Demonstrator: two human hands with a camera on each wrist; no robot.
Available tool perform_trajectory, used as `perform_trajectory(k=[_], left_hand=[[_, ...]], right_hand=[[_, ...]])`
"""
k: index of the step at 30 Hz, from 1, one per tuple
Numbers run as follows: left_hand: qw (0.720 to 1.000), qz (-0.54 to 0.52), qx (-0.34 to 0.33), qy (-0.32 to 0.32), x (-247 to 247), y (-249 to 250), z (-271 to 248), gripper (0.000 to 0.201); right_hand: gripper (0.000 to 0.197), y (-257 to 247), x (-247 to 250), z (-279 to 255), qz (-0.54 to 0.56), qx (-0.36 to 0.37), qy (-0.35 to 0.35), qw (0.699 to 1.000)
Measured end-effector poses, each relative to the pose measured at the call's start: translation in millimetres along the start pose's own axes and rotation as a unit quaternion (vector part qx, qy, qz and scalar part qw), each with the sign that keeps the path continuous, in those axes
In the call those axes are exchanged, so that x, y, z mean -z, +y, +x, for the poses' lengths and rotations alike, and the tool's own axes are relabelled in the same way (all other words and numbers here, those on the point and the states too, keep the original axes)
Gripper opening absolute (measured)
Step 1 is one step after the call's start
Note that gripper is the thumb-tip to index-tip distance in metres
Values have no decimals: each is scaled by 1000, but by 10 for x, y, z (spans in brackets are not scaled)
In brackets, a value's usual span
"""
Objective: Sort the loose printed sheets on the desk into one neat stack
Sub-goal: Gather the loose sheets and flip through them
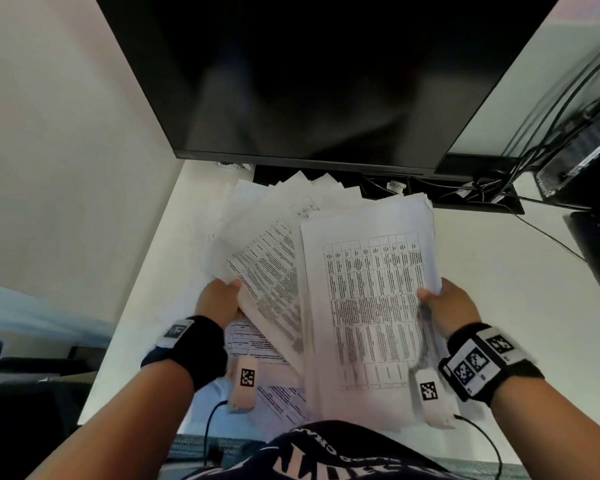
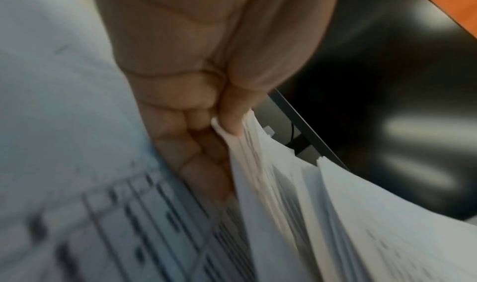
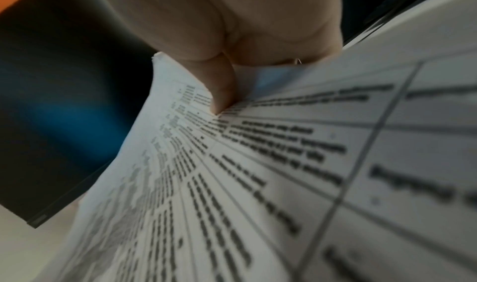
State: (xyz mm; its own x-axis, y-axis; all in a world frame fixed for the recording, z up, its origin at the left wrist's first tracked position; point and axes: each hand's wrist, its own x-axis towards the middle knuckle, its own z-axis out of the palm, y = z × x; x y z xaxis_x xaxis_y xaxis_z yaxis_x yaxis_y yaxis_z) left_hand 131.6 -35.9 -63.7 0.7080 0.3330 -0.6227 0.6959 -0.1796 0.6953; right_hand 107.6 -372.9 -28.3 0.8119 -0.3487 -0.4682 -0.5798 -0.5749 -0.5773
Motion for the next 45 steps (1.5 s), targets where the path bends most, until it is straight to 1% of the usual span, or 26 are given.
perform_trajectory(k=[2,5,7,8,10,12,14,15,16,18,19,20,22,23,25,26,28,30,32,35,37,39,40,42,43,45], left_hand=[[997,65,-11,-28,96,73,34,28],[982,154,-27,-108,107,157,-7,31],[981,121,-32,-147,36,164,-90,34],[984,85,-36,-151,-27,146,-130,37],[990,32,-45,-133,-143,121,-228,47],[992,12,-60,-111,-245,100,-357,57],[987,13,-77,-137,-327,73,-438,66],[985,29,-69,-153,-343,73,-485,68],[985,42,-53,-161,-348,60,-514,65],[983,82,-31,-163,-353,20,-517,47],[981,86,-25,-172,-342,18,-514,49],[979,67,-23,-191,-331,-7,-489,55],[972,-16,-8,-233,-306,-18,-448,72],[967,-46,-1,-249,-284,-3,-440,71],[958,-71,-10,-279,-225,75,-436,56],[953,-70,-21,-294,-185,116,-422,55],[947,-36,-57,-314,-91,221,-385,62],[942,30,-114,-314,-19,374,-414,67],[936,55,-170,-302,18,562,-524,62],[932,0,-249,-262,29,894,-766,53],[927,-39,-302,-218,49,1087,-901,51],[917,-60,-341,-200,74,1219,-992,45],[913,-62,-350,-202,79,1256,-1011,41],[909,-45,-360,-206,73,1273,-1029,37],[910,-37,-361,-198,67,1255,-1023,39],[917,-37,-358,-174,68,1197,-973,48]], right_hand=[[27,-67,70,37,-18,14,-5,1000],[30,-152,46,96,-36,21,-18,999],[30,-187,-51,111,-32,23,-32,999],[30,-200,-104,107,-34,23,-38,998],[27,-212,-221,78,-34,7,-52,998],[22,-196,-325,48,-36,-7,-70,997],[28,-185,-399,32,-60,-5,-98,993],[33,-194,-417,8,-75,-5,-115,990],[33,-210,-433,-12,-82,-3,-132,988],[36,-250,-448,-81,-106,-3,-162,981],[42,-265,-447,-110,-112,4,-166,980],[47,-268,-443,-125,-113,5,-171,979],[54,-243,-431,-131,-97,12,-171,980],[58,-221,-408,-130,-80,20,-168,982],[63,-187,-317,-127,-7,30,-154,988],[60,-196,-256,-149,48,39,-143,988],[48,-218,-145,-192,157,49,-136,977],[33,-295,-56,-270,195,60,-131,970],[26,-408,1,-345,216,101,-103,966],[31,-656,129,-498,254,177,-13,951],[32,-825,261,-621,282,246,47,926],[32,-894,330,-688,312,299,77,898],[33,-893,333,-690,315,309,81,893],[40,-844,287,-662,309,300,74,899],[41,-792,250,-645,310,290,64,903],[35,-728,206,-633,309,279,55,908]])
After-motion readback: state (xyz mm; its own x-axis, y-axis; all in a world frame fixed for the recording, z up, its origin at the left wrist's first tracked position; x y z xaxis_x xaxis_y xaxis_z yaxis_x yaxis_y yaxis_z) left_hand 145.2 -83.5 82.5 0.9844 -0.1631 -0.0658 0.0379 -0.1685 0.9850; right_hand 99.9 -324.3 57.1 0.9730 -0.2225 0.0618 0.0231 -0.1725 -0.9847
